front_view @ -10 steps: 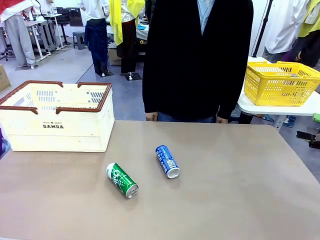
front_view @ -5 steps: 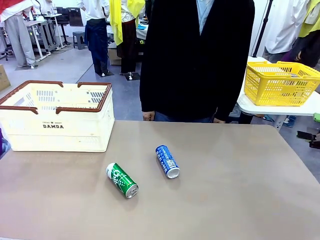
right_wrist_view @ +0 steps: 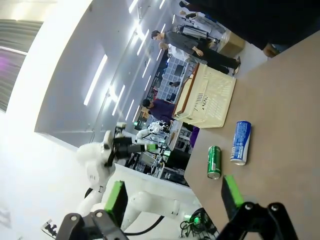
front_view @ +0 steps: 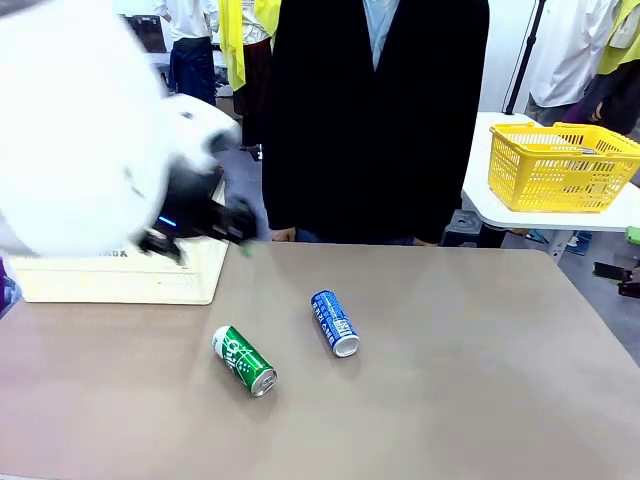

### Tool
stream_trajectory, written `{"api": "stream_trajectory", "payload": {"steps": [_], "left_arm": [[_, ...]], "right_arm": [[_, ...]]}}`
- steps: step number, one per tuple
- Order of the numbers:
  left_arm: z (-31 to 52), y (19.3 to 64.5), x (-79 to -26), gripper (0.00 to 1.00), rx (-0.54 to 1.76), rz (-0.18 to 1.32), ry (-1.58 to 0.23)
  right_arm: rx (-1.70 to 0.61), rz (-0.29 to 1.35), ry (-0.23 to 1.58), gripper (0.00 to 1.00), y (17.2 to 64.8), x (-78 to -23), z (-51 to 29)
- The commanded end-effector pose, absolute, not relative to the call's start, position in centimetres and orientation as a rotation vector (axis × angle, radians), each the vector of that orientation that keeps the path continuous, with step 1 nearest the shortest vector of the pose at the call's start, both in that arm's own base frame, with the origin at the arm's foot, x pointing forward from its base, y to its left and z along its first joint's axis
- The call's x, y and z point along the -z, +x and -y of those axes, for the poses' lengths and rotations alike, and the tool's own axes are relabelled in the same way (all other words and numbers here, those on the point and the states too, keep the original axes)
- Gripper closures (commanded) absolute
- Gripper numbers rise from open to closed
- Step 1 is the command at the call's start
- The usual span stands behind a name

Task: Place the drinks into the Shopping basket.
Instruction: Pick up one drink and place it into the Shopping basket.

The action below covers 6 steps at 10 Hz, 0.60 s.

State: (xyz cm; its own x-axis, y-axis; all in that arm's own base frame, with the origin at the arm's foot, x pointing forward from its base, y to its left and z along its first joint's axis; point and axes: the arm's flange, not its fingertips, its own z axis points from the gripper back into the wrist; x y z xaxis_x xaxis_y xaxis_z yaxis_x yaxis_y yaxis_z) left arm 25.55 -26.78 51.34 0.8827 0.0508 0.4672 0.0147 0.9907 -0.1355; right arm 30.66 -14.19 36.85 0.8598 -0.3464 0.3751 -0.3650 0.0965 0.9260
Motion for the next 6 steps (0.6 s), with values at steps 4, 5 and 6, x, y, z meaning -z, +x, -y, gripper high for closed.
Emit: {"api": "stream_trajectory", "payload": {"steps": [4,5,6], "left_arm": [[31.3,23.9,-49.8,0.0,0.067,0.462,-0.171],[31.3,23.9,-49.8,0.0,0.067,0.462,-0.171],[31.3,23.9,-49.8,0.0,0.067,0.462,-0.171]], "right_arm": [[-0.008,0.577,1.512,0.0,30.3,-37.4,14.3],[-0.008,0.577,1.512,0.0,30.3,-37.4,14.3],[-0.008,0.577,1.512,0.0,30.3,-37.4,14.3]]}}
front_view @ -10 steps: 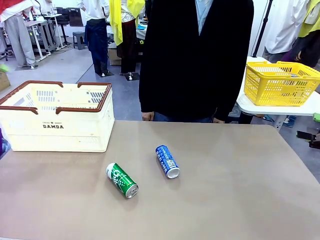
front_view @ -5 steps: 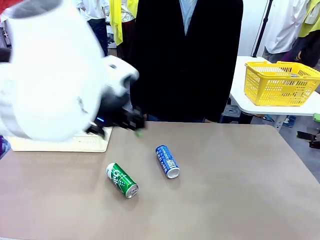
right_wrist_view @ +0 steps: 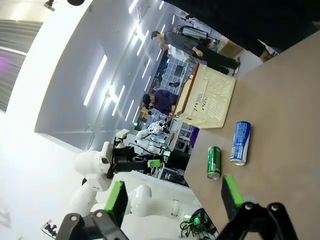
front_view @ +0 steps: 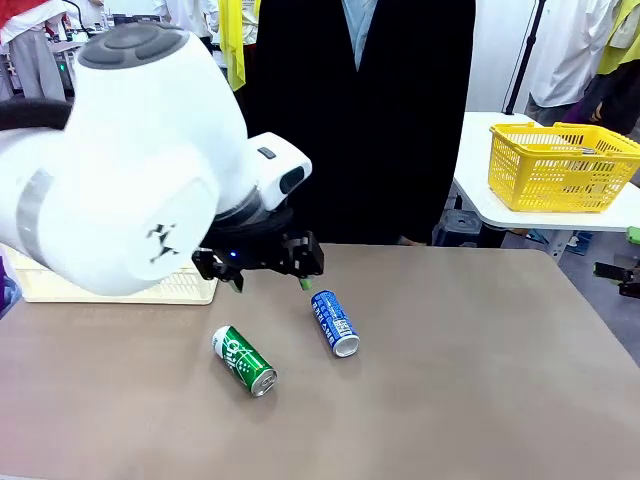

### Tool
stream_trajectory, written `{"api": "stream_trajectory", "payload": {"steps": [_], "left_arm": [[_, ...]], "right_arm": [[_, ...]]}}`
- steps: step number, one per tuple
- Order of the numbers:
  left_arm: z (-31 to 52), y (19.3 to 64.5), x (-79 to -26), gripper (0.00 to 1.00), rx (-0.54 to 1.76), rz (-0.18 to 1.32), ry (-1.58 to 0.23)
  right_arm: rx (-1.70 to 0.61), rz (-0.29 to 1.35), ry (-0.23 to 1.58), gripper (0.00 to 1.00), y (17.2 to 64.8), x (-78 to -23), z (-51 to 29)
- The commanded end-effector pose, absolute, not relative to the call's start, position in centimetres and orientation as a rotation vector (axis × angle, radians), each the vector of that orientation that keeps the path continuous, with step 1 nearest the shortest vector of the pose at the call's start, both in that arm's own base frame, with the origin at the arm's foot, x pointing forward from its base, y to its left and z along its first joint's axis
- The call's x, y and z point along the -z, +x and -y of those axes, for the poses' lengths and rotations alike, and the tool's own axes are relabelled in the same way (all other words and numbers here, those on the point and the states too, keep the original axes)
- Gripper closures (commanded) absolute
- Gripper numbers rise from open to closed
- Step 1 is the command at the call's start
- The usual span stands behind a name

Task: Place the drinks into the Shopping basket.
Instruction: Pick up one drink and place it into the Shopping basket.

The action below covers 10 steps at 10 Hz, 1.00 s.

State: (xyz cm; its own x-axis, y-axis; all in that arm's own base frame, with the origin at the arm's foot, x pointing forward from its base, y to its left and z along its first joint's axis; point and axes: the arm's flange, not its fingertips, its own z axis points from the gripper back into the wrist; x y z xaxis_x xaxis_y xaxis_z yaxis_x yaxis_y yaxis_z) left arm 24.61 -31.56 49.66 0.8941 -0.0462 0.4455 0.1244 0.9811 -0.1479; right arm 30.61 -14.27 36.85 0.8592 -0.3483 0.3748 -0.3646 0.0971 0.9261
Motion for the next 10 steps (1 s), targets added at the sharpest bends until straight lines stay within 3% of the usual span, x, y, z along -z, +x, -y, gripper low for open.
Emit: {"api": "stream_trajectory", "payload": {"steps": [1,3,8,10], "left_arm": [[32.3,24.6,-49.1,0.0,0.105,0.447,-0.184],[36.8,31.3,-46.3,0.0,0.102,0.194,-0.138],[43.8,41.5,-39.5,0.0,-0.026,0.036,-0.14],[44.5,42.1,-38.5,0.0,0.054,0.094,-0.167]], "right_arm": [[-0.008,0.577,1.512,0.0,30.3,-37.4,14.3],[-0.008,0.577,1.512,0.0,30.3,-37.4,14.3],[-0.008,0.577,1.512,0.0,30.3,-37.4,14.3],[-0.008,0.577,1.512,0.0,30.3,-37.4,14.3]]}}
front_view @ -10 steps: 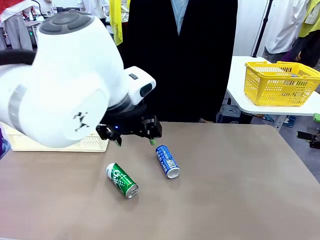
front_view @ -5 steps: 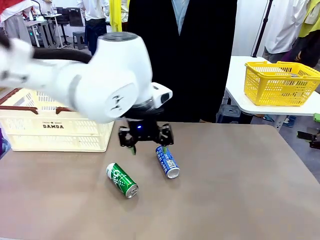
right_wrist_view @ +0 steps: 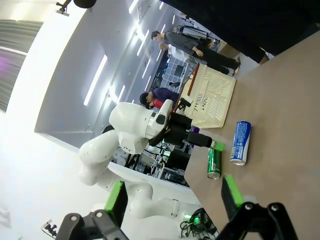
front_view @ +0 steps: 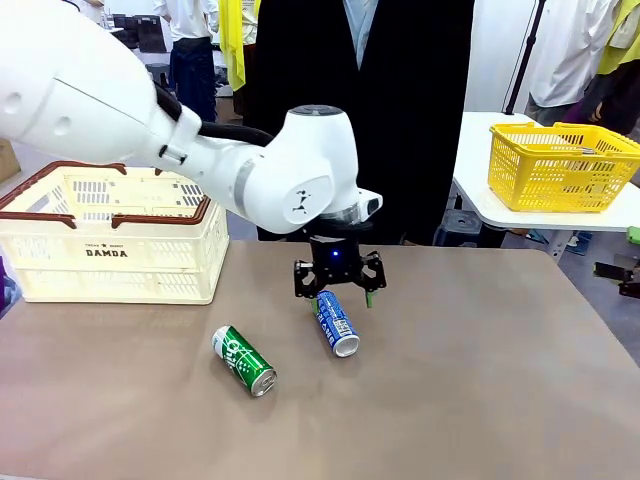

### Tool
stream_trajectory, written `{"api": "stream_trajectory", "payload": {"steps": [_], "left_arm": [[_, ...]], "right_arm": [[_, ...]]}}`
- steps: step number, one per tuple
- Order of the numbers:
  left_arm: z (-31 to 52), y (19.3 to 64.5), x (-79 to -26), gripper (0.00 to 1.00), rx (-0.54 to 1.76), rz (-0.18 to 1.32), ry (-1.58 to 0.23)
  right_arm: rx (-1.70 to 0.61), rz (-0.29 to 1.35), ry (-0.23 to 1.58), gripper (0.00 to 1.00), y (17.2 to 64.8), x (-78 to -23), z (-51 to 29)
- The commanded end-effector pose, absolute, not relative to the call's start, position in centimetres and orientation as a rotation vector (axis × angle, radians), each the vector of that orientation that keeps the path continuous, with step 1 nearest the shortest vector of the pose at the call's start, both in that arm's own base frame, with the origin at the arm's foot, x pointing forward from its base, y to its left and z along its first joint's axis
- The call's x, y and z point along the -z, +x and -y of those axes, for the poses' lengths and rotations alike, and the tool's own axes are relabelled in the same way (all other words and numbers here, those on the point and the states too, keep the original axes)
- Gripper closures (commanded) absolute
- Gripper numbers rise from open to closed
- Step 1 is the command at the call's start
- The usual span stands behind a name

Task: Place the drinks into the Shopping basket.
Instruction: Pick up one drink and place it into the Shopping basket.

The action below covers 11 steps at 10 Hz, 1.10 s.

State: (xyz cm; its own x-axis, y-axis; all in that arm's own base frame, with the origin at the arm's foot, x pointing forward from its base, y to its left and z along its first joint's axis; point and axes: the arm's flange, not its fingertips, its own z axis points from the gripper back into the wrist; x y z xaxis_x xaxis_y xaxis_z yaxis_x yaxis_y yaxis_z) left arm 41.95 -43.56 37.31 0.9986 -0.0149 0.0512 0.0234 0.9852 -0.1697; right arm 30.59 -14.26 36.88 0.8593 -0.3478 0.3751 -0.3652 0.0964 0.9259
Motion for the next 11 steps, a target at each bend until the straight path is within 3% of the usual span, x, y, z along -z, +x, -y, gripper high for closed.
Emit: {"api": "stream_trajectory", "payload": {"steps": [1,4,7,11], "left_arm": [[42.4,41.4,-38.0,0.0,0.006,0.047,-0.166],[43.9,42.3,-36.5,0.0,-0.031,-0.001,-0.186],[43.3,42.6,-35.7,0.0,-0.263,0.075,-0.189],[43.0,42.9,-33.2,0.0,-0.304,0.079,-0.147]], "right_arm": [[-0.008,0.577,1.512,0.0,30.3,-37.4,14.3],[-0.008,0.577,1.512,0.0,30.3,-37.4,14.3],[-0.008,0.577,1.512,0.0,30.3,-37.4,14.3],[-0.008,0.577,1.512,0.0,30.3,-37.4,14.3]]}}
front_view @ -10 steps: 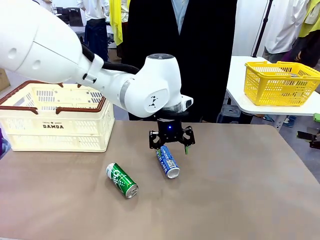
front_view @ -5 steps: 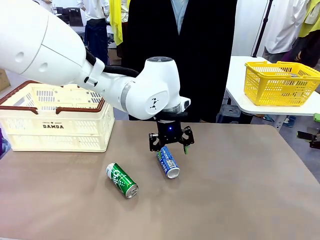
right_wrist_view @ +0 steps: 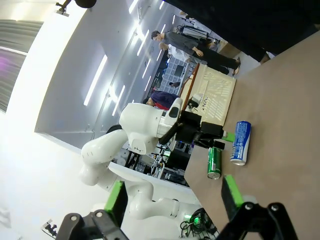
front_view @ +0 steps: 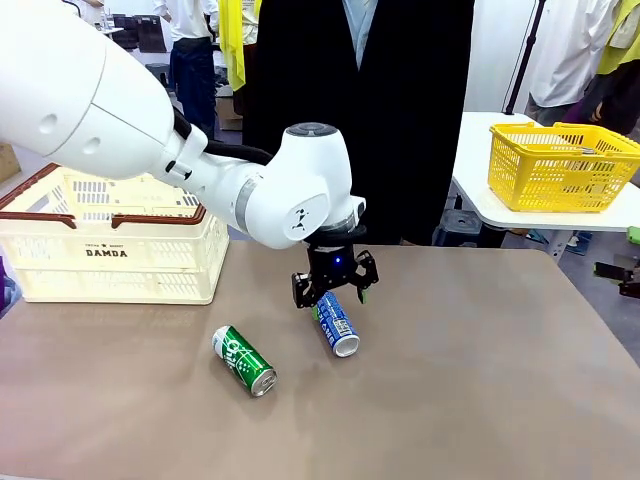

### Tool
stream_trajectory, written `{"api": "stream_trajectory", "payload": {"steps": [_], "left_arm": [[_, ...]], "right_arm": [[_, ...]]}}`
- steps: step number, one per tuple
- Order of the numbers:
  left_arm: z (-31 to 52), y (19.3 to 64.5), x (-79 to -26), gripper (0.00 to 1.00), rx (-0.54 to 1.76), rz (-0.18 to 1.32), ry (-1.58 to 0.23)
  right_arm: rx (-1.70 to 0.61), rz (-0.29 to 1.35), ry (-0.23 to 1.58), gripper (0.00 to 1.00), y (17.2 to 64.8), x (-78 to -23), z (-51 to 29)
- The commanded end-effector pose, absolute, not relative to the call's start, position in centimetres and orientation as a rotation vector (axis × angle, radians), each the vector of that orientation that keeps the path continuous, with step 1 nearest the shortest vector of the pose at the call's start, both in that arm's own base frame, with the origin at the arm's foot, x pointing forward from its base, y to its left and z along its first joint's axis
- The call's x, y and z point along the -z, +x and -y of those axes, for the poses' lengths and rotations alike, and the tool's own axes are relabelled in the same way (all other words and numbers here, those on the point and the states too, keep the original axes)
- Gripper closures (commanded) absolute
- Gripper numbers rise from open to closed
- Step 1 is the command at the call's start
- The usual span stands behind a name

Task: Place the drinks into the Shopping basket.
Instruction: Pick up one drink and place it into the Shopping basket.

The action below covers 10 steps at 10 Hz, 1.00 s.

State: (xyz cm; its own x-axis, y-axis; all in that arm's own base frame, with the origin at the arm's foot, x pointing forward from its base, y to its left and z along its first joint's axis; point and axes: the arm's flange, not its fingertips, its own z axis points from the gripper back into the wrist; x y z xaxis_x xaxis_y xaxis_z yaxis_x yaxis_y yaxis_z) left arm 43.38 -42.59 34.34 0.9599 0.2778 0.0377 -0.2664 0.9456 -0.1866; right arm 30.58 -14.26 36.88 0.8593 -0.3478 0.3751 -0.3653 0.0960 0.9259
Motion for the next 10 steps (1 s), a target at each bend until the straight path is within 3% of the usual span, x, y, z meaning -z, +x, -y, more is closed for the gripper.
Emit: {"api": "stream_trajectory", "payload": {"steps": [1,6,7,8,9,10], "left_arm": [[42.9,42.9,-32.0,0.0,-0.311,0.095,-0.125],[43.1,43.0,-28.5,0.0,-0.245,0.146,-0.104],[43.1,42.9,-28.6,0.31,-0.249,0.159,-0.102],[43.1,42.8,-28.6,0.91,-0.24,0.167,-0.1],[43.1,42.7,-28.7,1.0,-0.233,0.169,-0.105],[43.1,42.7,-28.7,1.0,-0.23,0.172,-0.104]], "right_arm": [[-0.008,0.577,1.512,0.0,30.3,-37.4,14.3],[-0.008,0.577,1.512,0.0,30.3,-37.4,14.3],[-0.008,0.577,1.512,0.0,30.3,-37.4,14.3],[-0.008,0.577,1.512,0.0,30.3,-37.4,14.3],[-0.008,0.577,1.512,0.0,30.3,-37.4,14.3],[-0.008,0.577,1.512,0.0,30.3,-37.4,14.3]]}}
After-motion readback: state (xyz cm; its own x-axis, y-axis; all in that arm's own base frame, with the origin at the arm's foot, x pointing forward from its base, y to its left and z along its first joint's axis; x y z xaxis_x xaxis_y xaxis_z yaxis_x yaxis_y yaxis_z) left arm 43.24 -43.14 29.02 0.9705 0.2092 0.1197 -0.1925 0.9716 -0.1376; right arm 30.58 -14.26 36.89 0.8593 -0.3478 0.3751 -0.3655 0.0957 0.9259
